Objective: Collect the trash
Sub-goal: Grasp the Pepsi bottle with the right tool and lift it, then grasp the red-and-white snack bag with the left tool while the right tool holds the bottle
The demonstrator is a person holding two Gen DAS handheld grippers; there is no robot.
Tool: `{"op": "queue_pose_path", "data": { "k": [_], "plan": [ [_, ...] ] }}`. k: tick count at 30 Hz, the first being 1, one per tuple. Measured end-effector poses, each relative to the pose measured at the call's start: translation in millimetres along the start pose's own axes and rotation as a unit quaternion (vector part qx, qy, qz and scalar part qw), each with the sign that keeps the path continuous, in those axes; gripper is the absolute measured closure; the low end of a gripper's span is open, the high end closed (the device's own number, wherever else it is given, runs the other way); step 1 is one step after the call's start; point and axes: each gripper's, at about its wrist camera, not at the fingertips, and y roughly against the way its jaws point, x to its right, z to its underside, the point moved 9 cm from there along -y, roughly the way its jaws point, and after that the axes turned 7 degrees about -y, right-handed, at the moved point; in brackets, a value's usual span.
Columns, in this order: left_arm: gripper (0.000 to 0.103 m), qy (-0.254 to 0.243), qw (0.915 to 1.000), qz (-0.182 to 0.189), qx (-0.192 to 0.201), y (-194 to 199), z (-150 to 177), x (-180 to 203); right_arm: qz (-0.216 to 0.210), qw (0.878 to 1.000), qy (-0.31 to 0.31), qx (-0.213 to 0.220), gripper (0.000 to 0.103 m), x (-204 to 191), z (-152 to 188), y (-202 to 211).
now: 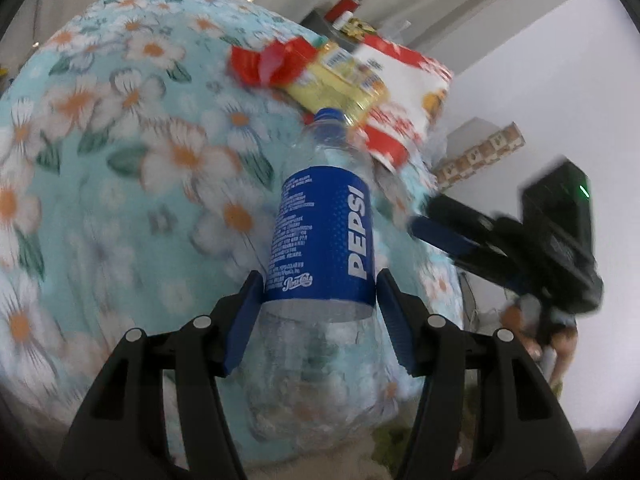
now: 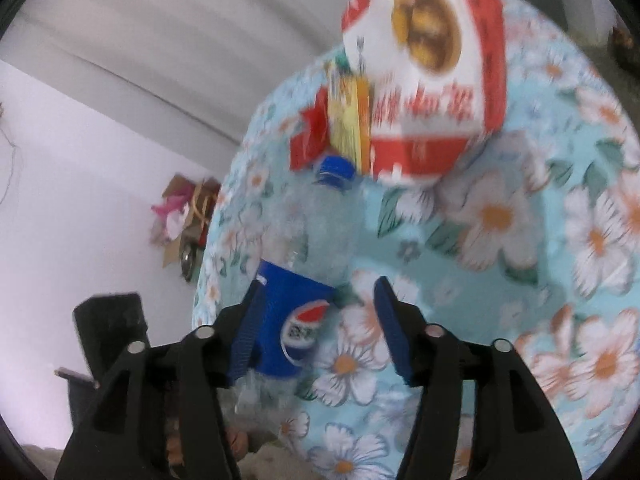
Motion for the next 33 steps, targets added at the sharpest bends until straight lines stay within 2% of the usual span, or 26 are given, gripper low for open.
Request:
{"op": "queue_pose_path", "data": {
  "k": [5, 9, 14, 17, 24, 33],
  "plan": [
    [0.049, -0.038, 0.999, 0.016, 0.019, 8.4, 17.5, 23.7, 0.002, 0.999, -0.016, -0.032, 0.042, 0.5, 14.2, -16.4],
    [0.047, -0.055, 0.9968, 0.054, 0.019, 12.2, 25.6, 42.7, -0.007, 0.999, -0.033, -0.038, 0.042, 6.8, 25.8, -17.7],
    [0.046, -0.058, 0.9951, 0.08, 0.008, 10.3, 33.6, 50.6, -0.019, 0.998, -0.044, -0.048, 0.042, 6.9, 29.4, -21.8],
    [0.046, -0.052, 0.9937, 0.099, -0.001, 7.0, 35.3, 53.2, -0.01, 0.997, -0.038, -0.063, 0.041, 5.7, 31.9, -31.2],
    [0.046, -0.072, 0.9935, 0.087, 0.013, 19.7, 29.7, 48.7, -0.023, 0.997, -0.029, -0.066, 0.043, 8.8, 37.1, -30.0],
    [0.046, -0.075, 0.9954, 0.044, 0.041, 29.6, -11.4, 28.2, -0.053, 0.995, -0.037, -0.074, 0.044, 30.6, 59.2, -2.7]
  ]
}}
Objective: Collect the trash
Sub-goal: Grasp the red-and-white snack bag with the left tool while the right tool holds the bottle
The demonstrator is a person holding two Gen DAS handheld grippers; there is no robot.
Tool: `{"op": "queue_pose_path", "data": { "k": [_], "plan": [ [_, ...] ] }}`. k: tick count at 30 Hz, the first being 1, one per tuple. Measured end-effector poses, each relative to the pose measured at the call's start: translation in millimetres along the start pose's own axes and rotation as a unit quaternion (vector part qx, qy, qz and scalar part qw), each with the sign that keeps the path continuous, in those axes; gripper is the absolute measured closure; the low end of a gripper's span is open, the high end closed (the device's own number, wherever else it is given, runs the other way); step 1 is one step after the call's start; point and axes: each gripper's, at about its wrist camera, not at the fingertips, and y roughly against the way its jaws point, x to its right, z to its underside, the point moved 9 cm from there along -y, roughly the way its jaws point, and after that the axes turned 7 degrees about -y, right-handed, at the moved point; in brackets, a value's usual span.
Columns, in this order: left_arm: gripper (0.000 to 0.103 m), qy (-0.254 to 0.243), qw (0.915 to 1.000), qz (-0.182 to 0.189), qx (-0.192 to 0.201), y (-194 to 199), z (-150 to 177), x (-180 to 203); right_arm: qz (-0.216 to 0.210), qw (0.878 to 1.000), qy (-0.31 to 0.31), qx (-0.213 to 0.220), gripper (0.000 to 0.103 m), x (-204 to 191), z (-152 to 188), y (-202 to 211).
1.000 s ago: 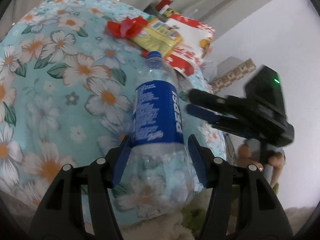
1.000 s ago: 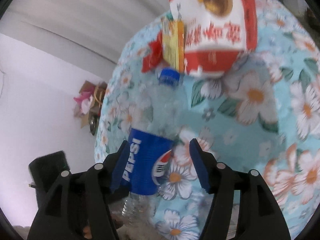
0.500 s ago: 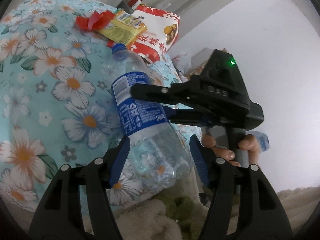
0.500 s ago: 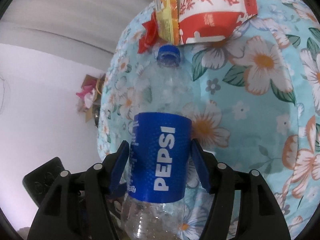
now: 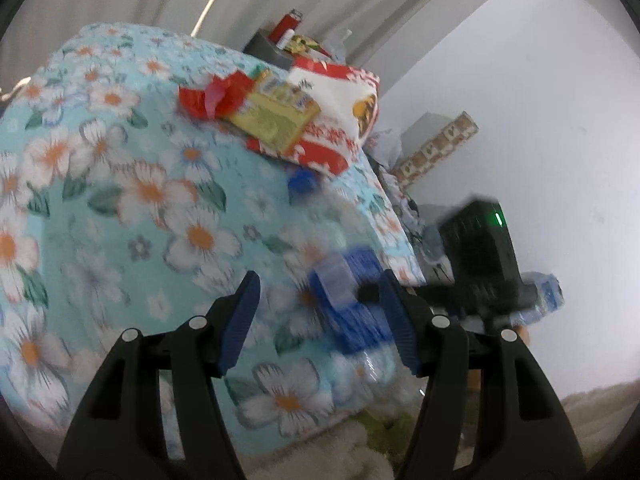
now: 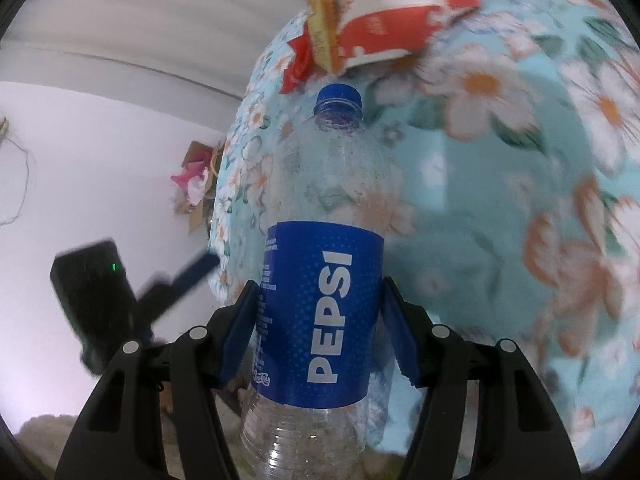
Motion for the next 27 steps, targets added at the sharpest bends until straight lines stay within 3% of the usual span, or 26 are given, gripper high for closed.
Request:
{"op": "queue_pose_path", "data": {
  "k": [8, 12, 16, 18, 20, 27],
  "plan": [
    [0.046, -0.057, 0.9966, -0.058, 0.016, -35.6, -43.2, 7.8, 0.025, 0.997, -0.036, 0.067, 0.044, 40.8, 8.4, 54.9],
    [0.046, -0.094, 0.9897, -0.104, 0.031, -57.1, -71.4, 12.0, 0.037, 0.991, -0.063, 0.108, 0.044, 64.5, 0.0, 81.9],
    [0.041, -0.119, 0.9842, -0.123, 0.044, -72.0, -97.1, 23.3, 0.053, 0.984, -0.087, 0.144, 0.044, 83.5, -13.5, 99.5],
    [0.03, -0.137, 0.9803, -0.133, 0.051, -79.2, -108.6, 31.1, 0.057, 0.981, -0.099, 0.157, 0.044, 91.5, -17.8, 105.6],
    [0.027, -0.163, 0.9749, -0.142, 0.053, -90.6, -118.2, 41.3, 0.051, 0.98, -0.107, 0.162, 0.044, 93.9, -20.1, 109.2],
    [0.023, -0.244, 0.9489, -0.196, 0.041, -151.6, -151.6, 58.2, 0.041, 0.98, -0.106, 0.161, 0.044, 93.7, -19.8, 109.8]
  ]
}}
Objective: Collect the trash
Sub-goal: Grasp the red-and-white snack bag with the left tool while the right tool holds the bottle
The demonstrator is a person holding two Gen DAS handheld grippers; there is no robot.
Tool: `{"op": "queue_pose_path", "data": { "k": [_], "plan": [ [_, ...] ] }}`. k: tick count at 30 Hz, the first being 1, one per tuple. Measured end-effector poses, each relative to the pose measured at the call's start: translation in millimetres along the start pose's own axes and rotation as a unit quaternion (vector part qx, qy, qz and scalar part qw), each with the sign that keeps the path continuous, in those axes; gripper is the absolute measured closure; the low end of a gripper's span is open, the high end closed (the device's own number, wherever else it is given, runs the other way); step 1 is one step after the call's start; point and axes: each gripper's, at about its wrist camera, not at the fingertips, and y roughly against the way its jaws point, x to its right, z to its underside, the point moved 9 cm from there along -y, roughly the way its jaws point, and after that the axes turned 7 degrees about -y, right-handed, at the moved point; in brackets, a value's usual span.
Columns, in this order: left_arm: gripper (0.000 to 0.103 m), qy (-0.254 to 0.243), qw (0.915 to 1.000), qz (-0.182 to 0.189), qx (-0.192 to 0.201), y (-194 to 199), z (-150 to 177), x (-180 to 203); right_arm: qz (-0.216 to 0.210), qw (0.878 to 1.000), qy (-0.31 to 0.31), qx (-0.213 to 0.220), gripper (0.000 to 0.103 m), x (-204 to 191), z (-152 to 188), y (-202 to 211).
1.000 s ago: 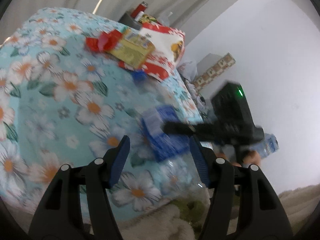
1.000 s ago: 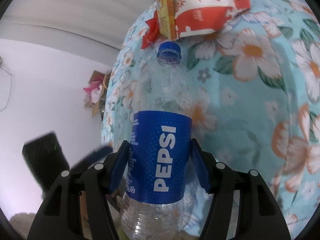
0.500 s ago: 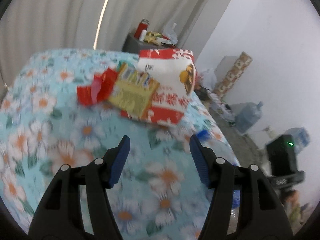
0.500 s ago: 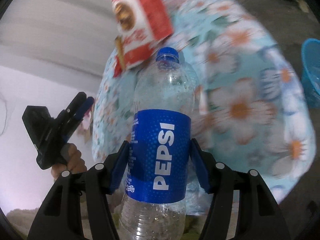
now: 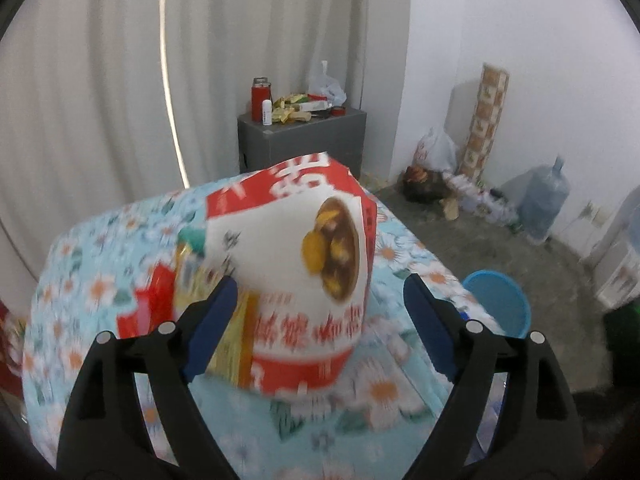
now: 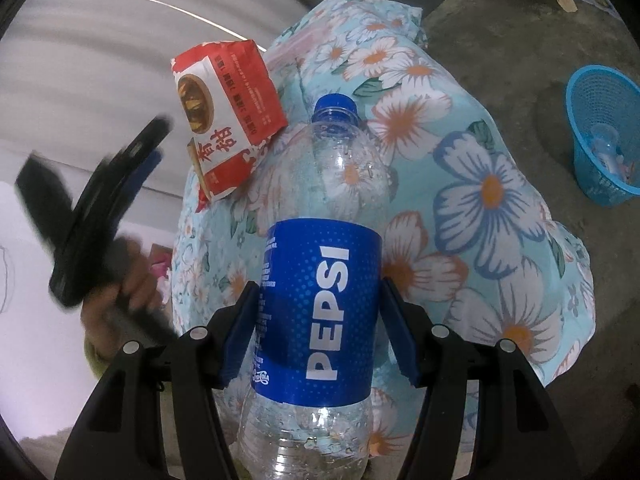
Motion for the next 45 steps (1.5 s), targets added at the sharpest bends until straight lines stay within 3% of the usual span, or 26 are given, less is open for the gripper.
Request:
{"op": "queue_pose_path", "data": {
  "k": [4, 6, 9, 15, 17, 20, 23, 26, 29, 31, 32, 33, 37, 40, 42, 45],
  "plan": [
    [0.023, -0.01, 0.9981, -0.054, -0.029, -42.3, -10.8, -9.3, -0.011, 1.0, -0.004, -0.002, 0.044, 2.7, 2.0, 1.0],
    [0.04, -0.011, 0.9968, -0.069, -0.041, -53.9, -12.1, -13.5, -0.015, 1.0, -0.005, -0.001, 0.044, 5.2, 3.6, 6.0],
    [0.054, -0.005, 0.9965, -0.069, -0.047, -56.9, -12.5, -15.2, -0.017, 1.0, -0.005, 0.0, 0.044, 5.2, 4.6, 4.4],
    [0.097, 0.013, 0.999, -0.036, -0.022, -31.2, -17.5, -23.1, -0.021, 1.0, -0.003, -0.002, 0.044, 5.8, 4.4, 3.4],
    [0.103, 0.016, 0.9995, -0.028, -0.007, -18.5, -20.3, -28.8, -0.022, 1.0, -0.003, -0.002, 0.044, 5.8, 4.5, 3.4],
    [0.103, 0.023, 0.9996, -0.017, 0.004, -3.7, -23.0, -37.4, -0.022, 1.0, -0.002, 0.0, 0.044, 5.5, 4.8, 3.7],
    [0.1, 0.043, 0.9988, 0.021, -0.004, 0.6, -23.4, -39.7, -0.018, 1.0, 0.0, 0.002, 0.044, 4.6, 5.5, 3.1],
    [0.025, 0.036, 0.9984, 0.017, -0.039, -9.4, -16.3, -32.5, -0.017, 1.0, 0.0, 0.003, 0.044, 4.2, 6.1, 2.8],
    [0.024, -0.01, 0.9989, 0.002, -0.046, -27.9, -13.9, -16.6, -0.018, 1.0, -0.001, 0.003, 0.044, 4.1, 5.8, 2.7],
    [0.025, -0.028, 0.9966, -0.037, -0.068, -47.7, -12.2, -15.8, -0.018, 1.0, -0.003, 0.002, 0.044, 4.4, 5.6, 2.7],
    [0.028, -0.034, 0.9962, -0.043, -0.068, -55.1, -13.1, -14.6, -0.018, 1.0, -0.003, 0.002, 0.044, 4.2, 5.6, 2.7],
    [0.039, -0.039, 0.9952, -0.049, -0.074, -63.5, -12.6, -14.8, -0.019, 1.0, -0.003, 0.002, 0.044, 4.1, 5.7, 3.2],
    [0.058, -0.03, 0.9949, -0.061, -0.073, -73.6, -14.3, -22.2, -0.021, 1.0, -0.004, 0.002, 0.044, 4.3, 5.6, 3.9],
    [0.081, -0.039, 0.9955, -0.066, -0.055, -62.9, -20.6, -22.4, -0.022, 1.0, -0.004, 0.002, 0.044, 4.6, 5.9, 4.3],
    [0.103, -0.05, 0.9951, -0.074, -0.044, -51.8, -24.4, -24.3, -0.023, 1.0, -0.004, 0.002, 0.043, 4.5, 5.9, 4.3],
    [0.103, -0.045, 0.9959, -0.063, -0.047, -47.5, -21.8, -30.5, -0.022, 1.0, -0.003, 0.003, 0.043, 4.8, 5.6, 4.3]
  ]
}}
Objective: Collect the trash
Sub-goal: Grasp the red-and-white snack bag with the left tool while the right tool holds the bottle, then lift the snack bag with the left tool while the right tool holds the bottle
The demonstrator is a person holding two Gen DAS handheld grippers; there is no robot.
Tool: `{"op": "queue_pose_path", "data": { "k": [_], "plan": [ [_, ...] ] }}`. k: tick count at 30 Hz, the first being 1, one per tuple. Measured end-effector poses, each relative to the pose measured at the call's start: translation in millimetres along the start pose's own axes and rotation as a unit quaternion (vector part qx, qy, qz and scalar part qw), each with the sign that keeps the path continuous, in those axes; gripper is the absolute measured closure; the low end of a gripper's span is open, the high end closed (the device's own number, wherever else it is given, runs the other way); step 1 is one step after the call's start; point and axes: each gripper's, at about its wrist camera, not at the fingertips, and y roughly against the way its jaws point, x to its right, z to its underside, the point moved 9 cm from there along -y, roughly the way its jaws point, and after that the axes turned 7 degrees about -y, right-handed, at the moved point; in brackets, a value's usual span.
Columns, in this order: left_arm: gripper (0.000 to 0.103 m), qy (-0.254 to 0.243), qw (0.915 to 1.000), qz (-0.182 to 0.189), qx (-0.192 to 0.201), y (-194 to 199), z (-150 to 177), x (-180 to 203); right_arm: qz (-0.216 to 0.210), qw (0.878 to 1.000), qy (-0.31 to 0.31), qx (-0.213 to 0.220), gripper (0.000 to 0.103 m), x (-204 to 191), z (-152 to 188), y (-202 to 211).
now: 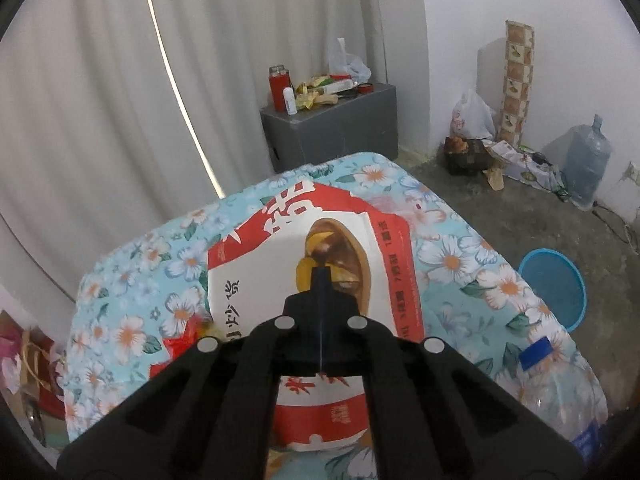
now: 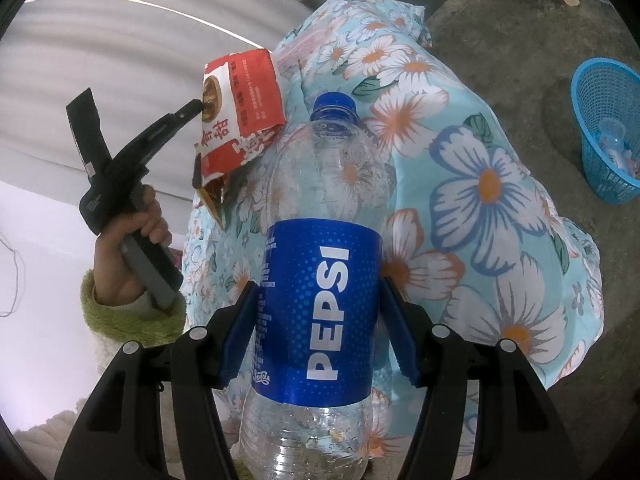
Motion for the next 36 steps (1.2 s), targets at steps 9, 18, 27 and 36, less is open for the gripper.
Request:
{"op": "queue_pose_path", "data": {
  "k": [9, 18, 27, 36],
  "plan": [
    [0.039, 0.032, 0.9971, 0.069, 0.005, 20.6, 17.9, 0.2, 0.003, 1.0, 0.001, 0.0, 0.043, -0.4, 0.7, 0.3],
    [0.027, 0.034, 0.9967, 0.054, -0.05, -38.9, 28.2, 2.4, 0.005, 1.0, -0.002, 0.002, 0.043, -0.5, 1.0, 0.0],
    [0.056, 0.039, 0.9956, 0.075, -0.04, -35.0, 32.2, 6.6, 0.005, 1.0, -0.001, 0.0, 0.043, -0.1, 1.0, -0.5],
    [0.084, 0.047, 0.9955, 0.083, -0.001, -0.2, 21.6, 1.5, 0.008, 1.0, -0.001, 0.0, 0.043, -0.1, 1.3, -1.3]
  ]
}}
